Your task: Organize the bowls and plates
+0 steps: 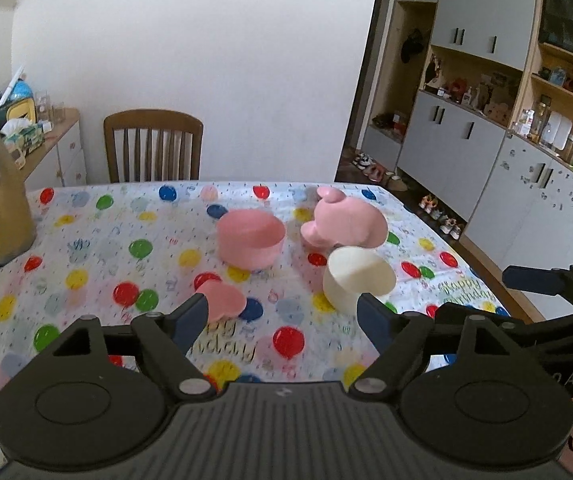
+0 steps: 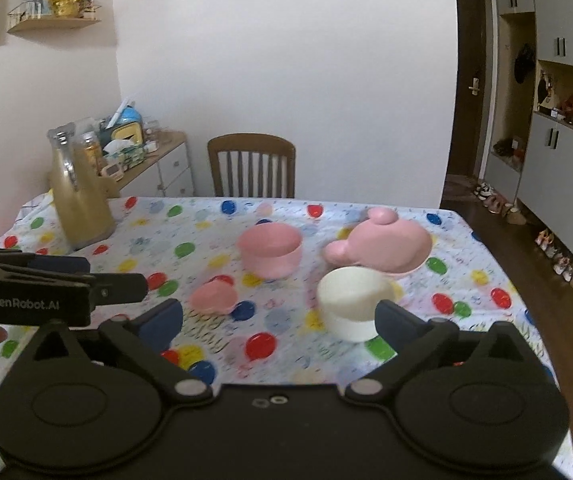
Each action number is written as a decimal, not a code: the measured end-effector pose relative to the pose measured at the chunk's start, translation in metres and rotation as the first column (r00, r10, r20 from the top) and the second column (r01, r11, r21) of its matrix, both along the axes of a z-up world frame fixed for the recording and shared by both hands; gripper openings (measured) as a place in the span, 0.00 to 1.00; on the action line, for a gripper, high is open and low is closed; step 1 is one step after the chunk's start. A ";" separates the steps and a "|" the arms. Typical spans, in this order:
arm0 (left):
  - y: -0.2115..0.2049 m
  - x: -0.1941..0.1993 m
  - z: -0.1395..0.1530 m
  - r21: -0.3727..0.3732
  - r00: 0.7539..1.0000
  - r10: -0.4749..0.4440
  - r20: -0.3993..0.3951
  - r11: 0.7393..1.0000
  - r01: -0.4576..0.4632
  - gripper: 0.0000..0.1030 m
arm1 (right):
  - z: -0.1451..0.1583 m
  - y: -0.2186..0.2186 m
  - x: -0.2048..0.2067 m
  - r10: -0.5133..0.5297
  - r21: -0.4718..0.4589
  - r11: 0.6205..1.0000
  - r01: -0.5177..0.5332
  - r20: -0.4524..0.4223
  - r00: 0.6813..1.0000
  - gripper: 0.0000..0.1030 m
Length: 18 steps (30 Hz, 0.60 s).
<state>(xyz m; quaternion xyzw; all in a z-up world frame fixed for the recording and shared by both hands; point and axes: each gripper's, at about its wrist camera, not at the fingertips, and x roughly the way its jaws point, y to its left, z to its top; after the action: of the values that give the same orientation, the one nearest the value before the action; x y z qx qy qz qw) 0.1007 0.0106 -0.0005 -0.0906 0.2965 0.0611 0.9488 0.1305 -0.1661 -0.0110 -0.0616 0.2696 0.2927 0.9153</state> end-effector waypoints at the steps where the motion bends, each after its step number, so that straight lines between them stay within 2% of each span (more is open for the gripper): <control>1: -0.003 0.008 0.000 0.008 1.000 0.003 0.002 1.000 -0.003 0.81 | 0.000 -0.002 0.006 -0.001 0.000 1.000 0.001 -0.001 1.000 1.00; 8: -0.024 0.072 0.000 0.022 1.000 0.009 -0.005 1.000 -0.009 0.82 | -0.004 -0.016 0.065 0.015 -0.027 1.000 -0.015 -0.004 1.000 1.00; 18: -0.037 0.175 -0.017 0.021 0.997 0.019 -0.080 1.000 -0.017 0.82 | -0.020 -0.038 0.163 0.005 -0.081 0.997 -0.007 -0.028 1.000 1.00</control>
<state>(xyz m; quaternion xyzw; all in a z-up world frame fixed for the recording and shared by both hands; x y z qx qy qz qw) 0.2755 -0.0263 -0.0179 -0.0812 0.3328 0.0764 0.9364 0.2935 -0.2039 -0.0312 -0.0953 0.2939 0.2853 0.9073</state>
